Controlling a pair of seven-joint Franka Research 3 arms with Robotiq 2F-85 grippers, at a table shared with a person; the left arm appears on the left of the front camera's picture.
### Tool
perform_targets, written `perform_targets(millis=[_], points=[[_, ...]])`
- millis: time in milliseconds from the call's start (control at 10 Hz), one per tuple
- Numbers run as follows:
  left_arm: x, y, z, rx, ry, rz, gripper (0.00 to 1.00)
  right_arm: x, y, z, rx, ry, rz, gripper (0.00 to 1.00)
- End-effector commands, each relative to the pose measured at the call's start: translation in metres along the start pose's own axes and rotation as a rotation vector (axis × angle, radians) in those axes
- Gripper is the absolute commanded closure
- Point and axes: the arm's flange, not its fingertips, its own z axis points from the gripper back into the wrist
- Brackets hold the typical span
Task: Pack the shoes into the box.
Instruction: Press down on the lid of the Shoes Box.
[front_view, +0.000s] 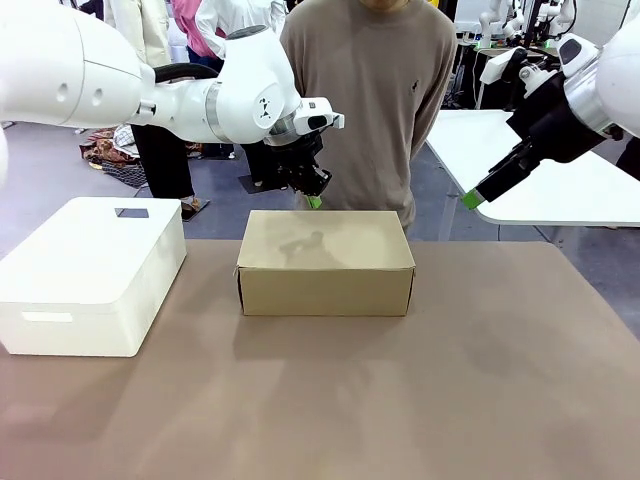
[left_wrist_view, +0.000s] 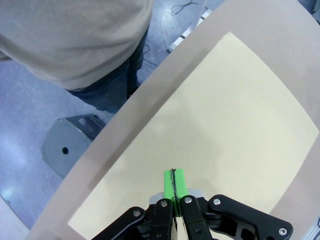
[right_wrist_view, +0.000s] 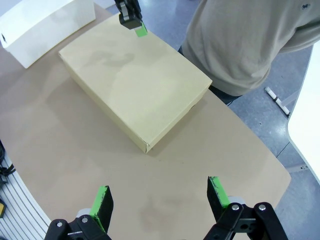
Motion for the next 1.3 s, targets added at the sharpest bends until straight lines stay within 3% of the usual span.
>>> perform_targets(millis=[0, 400, 600, 1100, 1200], points=[[-0.011, -0.005, 0.007, 0.062, 0.024, 0.000, 1.00, 0.002, 0.000, 0.001, -0.001, 0.009, -0.015, 0.00], [-0.065, -0.012, 0.055, 0.125, 0.067, -0.041, 1.00, 0.002, 0.000, 0.001, -0.001, 0.009, -0.015, 0.00], [-0.102, -0.014, 0.084, 0.073, 0.046, -0.074, 1.00, 0.002, 0.000, 0.001, -0.001, 0.009, -0.015, 0.00], [-0.185, -0.002, 0.158, 0.032, 0.023, -0.195, 0.03, 0.002, 0.000, 0.001, -0.001, 0.009, -0.015, 0.00], [-0.201, -0.002, 0.168, 0.031, 0.022, -0.215, 0.00, 0.002, 0.000, 0.001, -0.001, 0.009, -0.015, 0.00]])
